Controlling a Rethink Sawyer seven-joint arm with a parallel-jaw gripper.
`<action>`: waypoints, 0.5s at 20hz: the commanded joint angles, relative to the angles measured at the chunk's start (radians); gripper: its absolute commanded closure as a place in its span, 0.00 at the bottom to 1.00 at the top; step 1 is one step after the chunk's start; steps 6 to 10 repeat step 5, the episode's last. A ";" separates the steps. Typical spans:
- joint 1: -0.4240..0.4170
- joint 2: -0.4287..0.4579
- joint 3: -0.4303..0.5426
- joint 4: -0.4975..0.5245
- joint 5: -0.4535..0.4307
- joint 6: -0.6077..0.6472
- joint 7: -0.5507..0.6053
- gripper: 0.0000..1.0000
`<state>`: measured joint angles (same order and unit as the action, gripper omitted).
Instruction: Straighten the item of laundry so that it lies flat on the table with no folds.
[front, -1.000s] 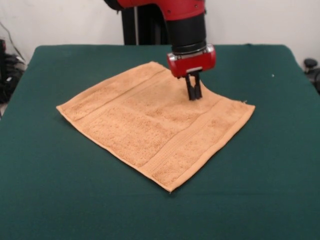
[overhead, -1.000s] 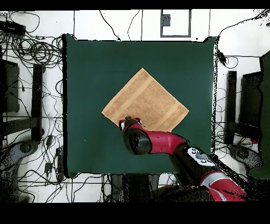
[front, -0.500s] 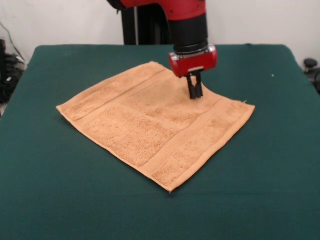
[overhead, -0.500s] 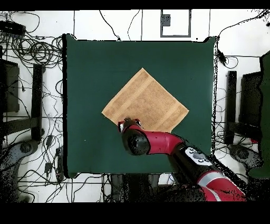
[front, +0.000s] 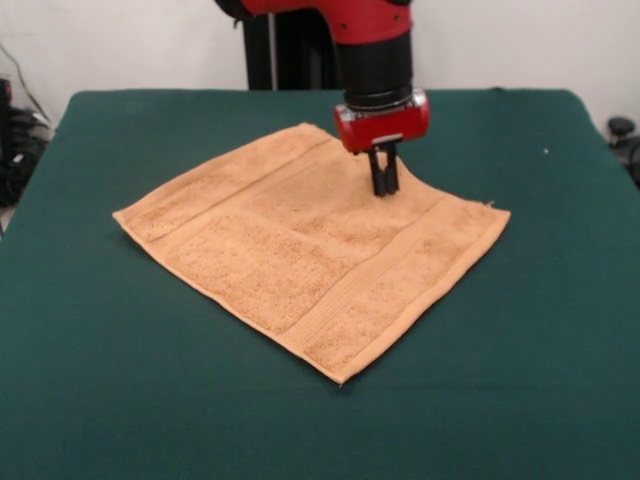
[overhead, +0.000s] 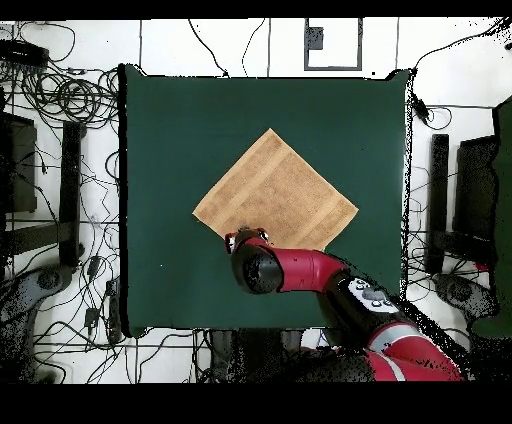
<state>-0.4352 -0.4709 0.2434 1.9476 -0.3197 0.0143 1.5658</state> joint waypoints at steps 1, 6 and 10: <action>0.049 0.075 0.002 -0.099 0.071 0.113 0.147 1.00; 0.062 0.086 -0.013 -0.115 0.081 0.135 0.150 1.00; 0.062 0.086 -0.013 -0.115 0.081 0.135 0.150 1.00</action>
